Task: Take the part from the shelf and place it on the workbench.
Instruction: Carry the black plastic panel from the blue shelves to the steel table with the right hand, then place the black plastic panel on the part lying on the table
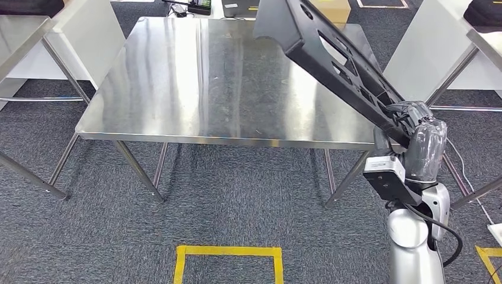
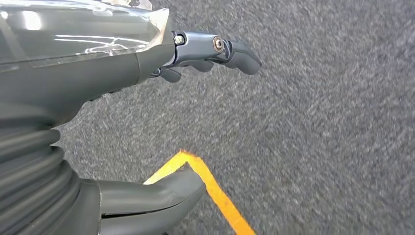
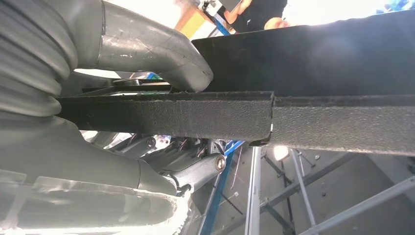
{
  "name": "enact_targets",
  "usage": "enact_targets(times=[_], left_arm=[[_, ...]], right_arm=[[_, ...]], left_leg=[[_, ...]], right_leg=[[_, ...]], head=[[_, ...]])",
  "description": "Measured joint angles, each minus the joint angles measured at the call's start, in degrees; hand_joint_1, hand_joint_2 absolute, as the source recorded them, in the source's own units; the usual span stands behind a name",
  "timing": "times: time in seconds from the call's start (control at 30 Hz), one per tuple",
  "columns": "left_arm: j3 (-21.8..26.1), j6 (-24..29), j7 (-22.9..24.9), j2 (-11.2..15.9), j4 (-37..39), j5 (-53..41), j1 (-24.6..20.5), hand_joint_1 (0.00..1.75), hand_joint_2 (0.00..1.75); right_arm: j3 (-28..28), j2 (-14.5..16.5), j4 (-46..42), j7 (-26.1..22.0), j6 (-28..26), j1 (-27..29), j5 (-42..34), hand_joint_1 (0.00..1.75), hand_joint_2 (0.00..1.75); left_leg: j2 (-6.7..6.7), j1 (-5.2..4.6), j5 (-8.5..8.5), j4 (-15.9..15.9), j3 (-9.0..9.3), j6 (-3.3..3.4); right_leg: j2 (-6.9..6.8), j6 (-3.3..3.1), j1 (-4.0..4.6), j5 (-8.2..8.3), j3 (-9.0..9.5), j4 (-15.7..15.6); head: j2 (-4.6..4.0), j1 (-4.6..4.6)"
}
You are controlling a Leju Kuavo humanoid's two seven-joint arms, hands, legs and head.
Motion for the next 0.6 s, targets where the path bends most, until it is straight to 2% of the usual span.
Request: enact_targets(times=[0.37,0.43,0.5,0.53,0.6], left_arm=[[-0.3,-1.4,0.7,0.0,0.0,0.1,0.1,0.0,1.75],[-0.4,-1.6,0.8,0.1,0.0,0.0,0.2,0.0,1.75],[-0.4,-1.7,0.9,0.0,0.0,0.0,0.2,0.0,1.75],[-0.4,-1.7,1.0,0.0,0.0,-0.1,0.2,0.0,1.75],[-0.5,-1.8,1.2,-0.1,0.0,-0.2,0.2,0.0,1.75]], right_arm=[[0.1,-0.7,2.4,-0.2,0.0,-1.1,0.1,1.73,1.75],[0.1,-0.7,2.6,-0.3,0.0,-1.2,0.1,1.73,1.75],[0.1,-0.9,2.7,-0.3,0.0,-1.3,0.2,1.73,1.75],[0.1,-1.2,2.7,-0.3,0.0,-1.4,0.1,1.73,1.75],[0.2,-1.8,2.8,-0.4,0.0,-1.4,0.1,1.73,1.75]], left_leg=[[-0.01,-0.03,-0.04,0.1,-0.07,0.05],[-0.07,-0.16,-0.14,-0.1,-0.07,0.61],[-0.18,0.21,0.34,-1.5,0.75,1.47],[-0.25,0.43,0.71,-2.3,1.26,1.78],[-0.48,0.64,1.12,-3.1,1.78,2.1]], right_leg=[[-0.01,0.06,-0.04,0.05,0.03,-0.1],[-0.14,0.47,-0.38,0.25,0.22,-0.5],[0.13,0.88,-0.57,0.06,0.2,-0.3],[0.75,0.79,-0.48,-0.75,-0.46,1.2],[2.21,0.34,-0.56,-3.51,-3.61,7.6]], head=[[0.0,0.01],[0.0,-0.03],[-0.01,0.0],[-0.01,0.03],[-0.02,0.1]])
